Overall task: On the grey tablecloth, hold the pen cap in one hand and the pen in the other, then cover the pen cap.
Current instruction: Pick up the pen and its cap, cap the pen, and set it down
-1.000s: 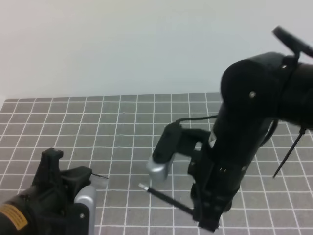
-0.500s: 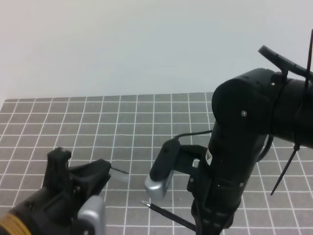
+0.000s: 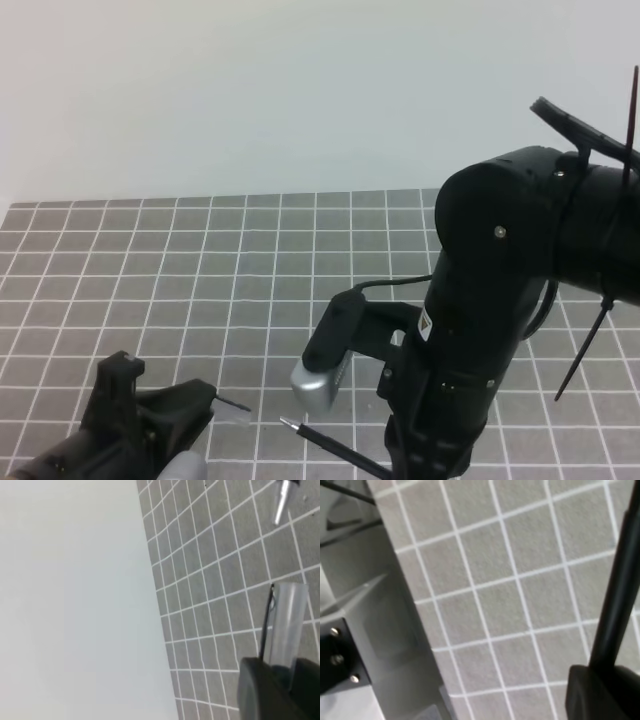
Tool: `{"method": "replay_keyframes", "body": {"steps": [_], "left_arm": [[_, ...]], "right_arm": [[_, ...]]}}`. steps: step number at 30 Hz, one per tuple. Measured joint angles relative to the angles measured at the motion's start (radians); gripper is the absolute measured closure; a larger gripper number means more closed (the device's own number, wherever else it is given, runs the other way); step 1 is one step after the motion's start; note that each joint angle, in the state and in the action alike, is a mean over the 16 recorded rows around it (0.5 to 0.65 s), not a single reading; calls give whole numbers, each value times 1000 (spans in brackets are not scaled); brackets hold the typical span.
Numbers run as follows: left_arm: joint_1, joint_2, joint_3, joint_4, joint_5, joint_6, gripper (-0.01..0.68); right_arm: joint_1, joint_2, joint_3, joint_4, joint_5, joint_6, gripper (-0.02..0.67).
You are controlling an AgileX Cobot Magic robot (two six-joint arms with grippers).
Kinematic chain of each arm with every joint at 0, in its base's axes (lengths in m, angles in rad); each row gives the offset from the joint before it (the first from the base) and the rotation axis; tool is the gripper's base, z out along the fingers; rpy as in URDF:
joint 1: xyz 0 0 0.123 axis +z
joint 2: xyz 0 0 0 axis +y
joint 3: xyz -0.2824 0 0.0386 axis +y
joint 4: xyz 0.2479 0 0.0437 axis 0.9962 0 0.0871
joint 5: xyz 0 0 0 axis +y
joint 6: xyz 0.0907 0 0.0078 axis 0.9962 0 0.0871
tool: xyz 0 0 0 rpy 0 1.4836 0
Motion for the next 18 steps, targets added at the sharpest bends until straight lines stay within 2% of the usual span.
{"method": "replay_keyframes", "body": {"steps": [18], "left_arm": [[-21, 0, 2, 20, 11, -9, 600]], "right_arm": [[0, 1, 0, 40, 0, -65, 649]]}}
